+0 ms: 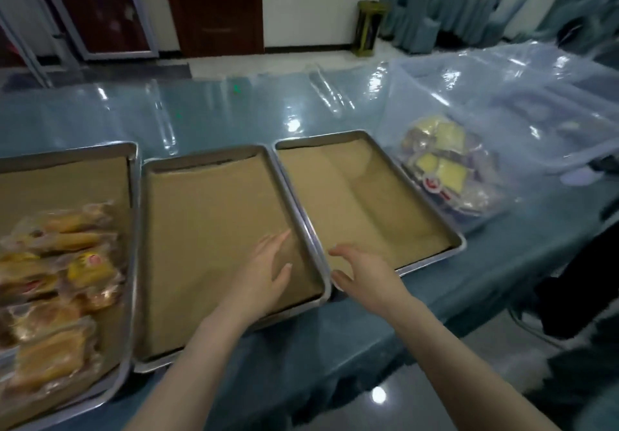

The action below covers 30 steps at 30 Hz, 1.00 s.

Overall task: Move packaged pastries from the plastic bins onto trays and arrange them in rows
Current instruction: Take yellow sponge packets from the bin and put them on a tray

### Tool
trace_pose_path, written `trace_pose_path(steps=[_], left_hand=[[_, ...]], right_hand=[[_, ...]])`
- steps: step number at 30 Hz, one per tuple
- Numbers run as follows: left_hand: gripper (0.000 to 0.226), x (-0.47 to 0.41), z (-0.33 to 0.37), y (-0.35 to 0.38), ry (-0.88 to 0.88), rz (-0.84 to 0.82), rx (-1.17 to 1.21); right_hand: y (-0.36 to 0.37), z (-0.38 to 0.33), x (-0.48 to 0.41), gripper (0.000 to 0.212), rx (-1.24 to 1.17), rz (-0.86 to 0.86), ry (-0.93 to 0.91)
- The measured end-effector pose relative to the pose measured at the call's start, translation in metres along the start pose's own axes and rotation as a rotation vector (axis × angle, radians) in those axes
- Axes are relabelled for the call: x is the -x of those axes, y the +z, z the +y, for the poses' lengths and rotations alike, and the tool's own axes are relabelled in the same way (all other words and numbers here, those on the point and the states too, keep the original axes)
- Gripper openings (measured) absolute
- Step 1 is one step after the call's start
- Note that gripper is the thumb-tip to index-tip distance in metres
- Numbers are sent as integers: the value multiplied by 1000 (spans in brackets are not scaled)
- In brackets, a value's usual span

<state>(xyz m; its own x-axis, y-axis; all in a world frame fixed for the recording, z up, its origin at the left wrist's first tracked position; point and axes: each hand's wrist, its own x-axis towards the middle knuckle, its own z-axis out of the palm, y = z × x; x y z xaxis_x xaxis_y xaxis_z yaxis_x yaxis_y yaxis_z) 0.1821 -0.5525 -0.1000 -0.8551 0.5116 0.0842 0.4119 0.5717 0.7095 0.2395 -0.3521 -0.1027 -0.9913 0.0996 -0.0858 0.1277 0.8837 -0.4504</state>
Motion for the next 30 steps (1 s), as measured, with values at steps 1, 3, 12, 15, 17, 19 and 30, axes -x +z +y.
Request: trace_pose_path(steps=[1,3,12,15,17,19,30], left_hand=[[57,-12,18,13,3,13,8],[56,-37,52,35,19,18,10],[54,-153,158,61,162,167,-203],[54,-196,183,62,238,210,-205],[52,-223,194,65,292,222,-194],[49,-246,204,72,312,219,-172],[32,-361,262,125,274,126,-151]], right_hand=[[-15,21,-1,40,50,13,-17],[-46,61,-2,39,134,58,-57],[-177,141,-50,24,133,391,-358],[-213,157,-75,21,68,504,-375],[-233,176,-89,21,83,522,-352],[-251,199,-98,22,120,479,-288],[-328,344,-223,26,245,113,-111]])
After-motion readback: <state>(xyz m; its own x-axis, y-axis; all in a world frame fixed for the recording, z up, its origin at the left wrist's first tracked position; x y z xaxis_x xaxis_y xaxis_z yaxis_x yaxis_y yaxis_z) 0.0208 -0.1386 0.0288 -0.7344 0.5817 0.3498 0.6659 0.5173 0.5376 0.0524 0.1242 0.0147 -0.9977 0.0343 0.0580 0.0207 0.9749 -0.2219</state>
